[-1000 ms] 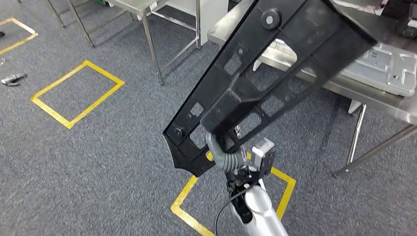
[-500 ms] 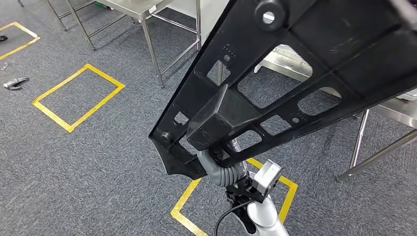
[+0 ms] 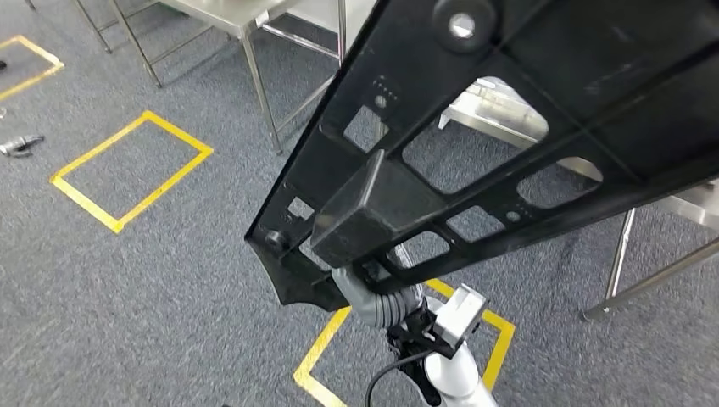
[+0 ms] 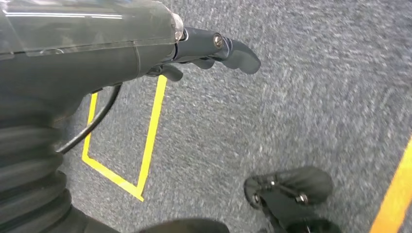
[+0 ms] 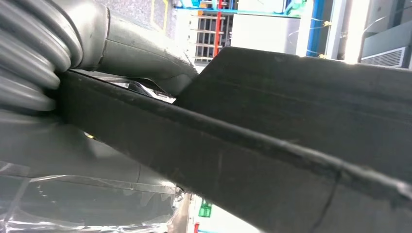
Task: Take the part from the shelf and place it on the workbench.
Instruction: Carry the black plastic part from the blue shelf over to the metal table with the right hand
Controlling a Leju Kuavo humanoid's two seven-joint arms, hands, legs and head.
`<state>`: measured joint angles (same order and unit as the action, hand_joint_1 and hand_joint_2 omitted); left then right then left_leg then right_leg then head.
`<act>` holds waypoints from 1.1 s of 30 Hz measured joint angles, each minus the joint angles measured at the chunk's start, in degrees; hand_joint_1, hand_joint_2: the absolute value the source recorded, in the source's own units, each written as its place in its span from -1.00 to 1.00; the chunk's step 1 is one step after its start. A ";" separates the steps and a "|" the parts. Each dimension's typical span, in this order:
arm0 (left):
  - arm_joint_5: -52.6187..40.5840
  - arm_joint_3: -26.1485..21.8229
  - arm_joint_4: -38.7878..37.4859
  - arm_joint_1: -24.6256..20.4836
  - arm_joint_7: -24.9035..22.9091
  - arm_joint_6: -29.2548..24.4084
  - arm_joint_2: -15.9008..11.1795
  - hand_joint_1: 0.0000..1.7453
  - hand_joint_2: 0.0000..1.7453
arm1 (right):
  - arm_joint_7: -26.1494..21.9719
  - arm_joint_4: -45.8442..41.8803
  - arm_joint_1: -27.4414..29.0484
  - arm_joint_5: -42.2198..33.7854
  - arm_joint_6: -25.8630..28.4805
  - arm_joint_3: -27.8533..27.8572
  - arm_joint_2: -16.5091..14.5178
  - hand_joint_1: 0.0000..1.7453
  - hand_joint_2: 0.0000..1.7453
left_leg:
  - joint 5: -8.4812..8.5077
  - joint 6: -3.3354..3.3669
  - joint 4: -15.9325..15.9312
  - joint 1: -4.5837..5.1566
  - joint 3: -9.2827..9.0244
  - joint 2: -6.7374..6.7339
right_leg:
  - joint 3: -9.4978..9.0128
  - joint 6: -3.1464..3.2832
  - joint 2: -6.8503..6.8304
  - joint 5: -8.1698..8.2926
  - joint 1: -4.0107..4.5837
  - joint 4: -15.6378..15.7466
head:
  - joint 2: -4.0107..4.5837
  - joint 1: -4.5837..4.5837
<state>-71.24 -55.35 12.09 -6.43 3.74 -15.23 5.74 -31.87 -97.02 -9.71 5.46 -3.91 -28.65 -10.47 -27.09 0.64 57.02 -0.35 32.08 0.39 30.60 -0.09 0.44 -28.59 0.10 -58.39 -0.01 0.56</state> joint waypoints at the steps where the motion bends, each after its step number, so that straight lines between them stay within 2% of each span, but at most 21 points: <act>1: -0.04 0.02 0.00 0.06 0.01 -0.01 -0.01 -1.00 1.00 | -0.02 -0.10 -0.02 0.00 0.05 -0.02 0.04 1.00 1.00 | -0.12 0.32 -0.33 -0.13 -0.61 0.02 | 0.58 -0.28 -0.04 -0.21 -0.03 -1.33 | 0.00 -0.04; 2: -0.10 0.04 0.00 0.05 0.02 -0.01 -0.01 -1.00 1.00 | -0.05 -0.20 -0.05 0.01 0.11 -0.03 0.09 1.00 1.00 | -0.27 0.60 -0.62 -0.22 -1.30 0.03 | 1.94 -0.54 -0.08 -0.75 -0.14 -3.72 | 0.00 -0.07; 5: -0.37 0.10 0.00 -0.04 0.06 0.07 0.01 -1.00 1.00 | -0.09 -0.29 0.17 0.08 0.33 -0.03 0.42 1.00 1.00 | -1.41 0.87 -1.07 -0.24 -3.09 0.02 | 9.33 -1.15 -0.13 -3.78 -0.44 -13.84 | -0.01 -0.10; 6: -0.43 0.11 0.00 0.01 0.06 0.10 0.01 -1.00 1.00 | -0.08 -0.29 0.30 0.11 0.40 -0.03 0.56 1.00 1.00 | -1.99 0.81 -1.10 -0.25 -3.81 0.05 | 11.24 -1.24 -0.13 -4.54 -0.54 -15.42 | -0.01 -0.11; 7: -0.49 0.13 0.00 0.09 0.05 0.14 0.02 -1.00 1.00 | -0.07 -0.29 0.40 0.14 0.46 -0.03 0.69 1.00 1.00 | -2.66 0.74 -1.10 -0.25 -4.66 0.09 | 12.25 -1.22 -0.14 -4.49 -0.64 -15.03 | -0.01 -0.12; 8: -0.52 0.15 0.00 0.14 0.04 0.18 0.03 -1.00 1.00 | -0.07 -0.29 0.46 0.15 0.55 -0.03 0.79 1.00 1.00 | -3.39 0.64 -1.10 -0.26 -5.65 0.13 | 12.38 -1.14 -0.15 -3.36 -0.73 -12.87 | -0.01 -0.12; 10: -0.61 0.25 -0.01 0.17 -0.01 0.24 0.07 -1.00 1.00 | -0.08 -0.28 0.55 0.19 0.68 -0.03 1.03 1.00 1.00 | -5.02 0.31 -1.00 -0.23 -7.62 0.17 | 11.32 -0.77 -0.16 2.50 -0.71 -5.95 | 0.01 -0.10; 12: -0.66 0.34 -0.02 0.06 -0.09 0.28 0.09 -1.00 1.00 | -0.09 -0.31 0.73 0.27 0.78 -0.09 1.28 1.00 1.00 | -6.48 -0.39 -1.14 -0.24 -8.82 0.24 | 10.39 -0.21 -0.18 6.84 -0.31 -2.08 | 0.01 -0.04; 13: -0.69 0.39 -0.02 -0.06 -0.15 0.30 0.10 -1.00 1.00 | -0.08 -0.39 0.79 0.31 0.80 -0.14 1.37 1.00 1.00 | -6.79 -0.84 -1.05 -0.27 -9.32 0.25 | 10.11 0.16 -0.15 7.31 -0.05 -1.76 | 0.01 0.00; 15: -0.76 0.51 -0.02 -0.46 -0.25 0.31 0.11 -1.00 1.00 | -0.08 -0.78 0.70 0.36 0.84 -0.27 1.39 1.00 1.00 | -6.21 -1.66 0.47 -0.46 -9.35 0.17 | 8.89 1.05 0.02 6.40 0.12 -1.52 | 0.00 0.04; 17: -0.79 0.63 -0.02 -0.76 -0.32 0.31 0.16 -1.00 1.00 | -0.12 -1.09 0.57 0.34 0.85 -0.38 1.37 1.00 1.00 | -5.14 -2.04 5.87 -0.57 -6.91 0.05 | 7.19 1.88 0.11 5.55 -0.04 -0.73 | 0.01 0.10; 18: -0.80 0.69 -0.02 -0.80 -0.37 0.32 0.18 -1.00 1.00 | -0.09 -1.16 0.56 0.33 0.85 -0.43 1.36 1.00 1.00 | -5.71 -2.17 9.42 -0.62 -4.68 0.00 | 6.37 2.16 0.18 5.11 -0.12 -0.41 | 0.00 0.13; 20: -0.88 0.80 -0.02 -0.73 -0.45 0.34 0.22 -1.00 1.00 | -0.01 -1.16 0.57 0.31 0.86 -0.47 1.35 1.00 1.00 | -9.31 -2.53 15.01 -0.66 0.10 0.00 | 5.14 2.46 0.65 4.11 -0.07 -0.23 | 0.01 0.16; 21: -0.92 0.85 -0.02 -0.66 -0.49 0.36 0.23 -1.00 1.00 | 0.04 -1.16 0.61 0.29 0.87 -0.48 1.35 1.00 1.00 | -11.09 -2.60 16.10 -0.68 1.94 0.00 | 4.55 2.47 1.03 3.61 -0.02 -0.23 | 0.00 0.16; 22: -0.91 0.88 -0.02 -0.60 -0.51 0.36 0.22 -1.00 1.00 | 0.05 -1.16 0.64 0.27 0.87 -0.48 1.36 1.00 1.00 | -11.63 -2.60 15.68 -0.67 3.09 0.00 | 3.95 2.45 1.45 3.11 0.03 -0.24 | 0.01 0.15; 23: -0.87 0.90 -0.02 -0.59 -0.51 0.37 0.21 -1.00 1.00 | 0.06 -1.16 0.66 0.23 0.86 -0.49 1.36 1.00 1.00 | -10.43 -2.44 13.70 -0.66 3.52 0.03 | 3.30 2.40 1.89 2.63 0.08 -0.24 | 0.01 0.15; 25: -0.74 0.90 -0.02 -0.51 -0.51 0.37 0.13 -1.00 1.00 | 0.07 -1.16 0.68 0.12 0.85 -0.50 1.37 1.00 1.00 | -3.82 -1.90 6.86 -0.49 3.02 0.77 | 2.16 2.23 2.69 1.79 0.10 -0.25 | 0.01 0.11; 27: -0.64 0.90 -0.02 -0.38 -0.48 0.37 -0.03 -1.00 1.00 | 0.11 -1.13 0.78 0.01 0.84 -0.52 1.44 1.00 1.00 | 1.10 -1.35 2.01 -0.12 2.62 1.82 | 1.84 1.81 3.53 1.28 -0.06 -0.23 | 0.01 0.09; 30: -0.59 0.91 -0.02 -0.39 -0.33 0.32 -0.09 -1.00 1.00 | 0.30 -1.23 0.90 -0.10 0.71 -0.58 1.50 1.00 1.00 | 2.27 -0.56 0.86 0.09 2.18 1.67 | 1.89 0.79 4.36 0.75 -0.27 -0.01 | 0.00 0.11; 32: -0.60 0.93 -0.01 -0.53 -0.22 0.20 0.01 -1.00 1.00 | 0.42 -1.49 0.77 -0.18 0.61 -0.60 1.51 1.00 1.00 | 2.46 -0.02 -0.10 -0.28 1.44 0.91 | 2.45 0.19 2.91 -0.53 -0.04 -1.60 | 0.00 -0.05; 33: -0.60 0.95 -0.01 -0.61 -0.17 0.11 0.06 -1.00 1.00 | 0.46 -1.58 0.67 -0.21 0.58 -0.60 1.53 1.00 1.00 | 2.43 0.23 -0.49 -0.46 1.04 0.45 | 3.61 -0.08 1.81 -1.89 0.00 -4.03 | 0.01 -0.16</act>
<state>-71.83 -54.40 12.08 -7.04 3.57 -15.12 5.80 -31.41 -98.60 -9.04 5.26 -3.33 -29.24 -8.94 -24.66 0.87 56.54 -0.81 33.11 0.84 34.20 -0.17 2.26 -30.48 0.09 -62.42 -0.01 0.40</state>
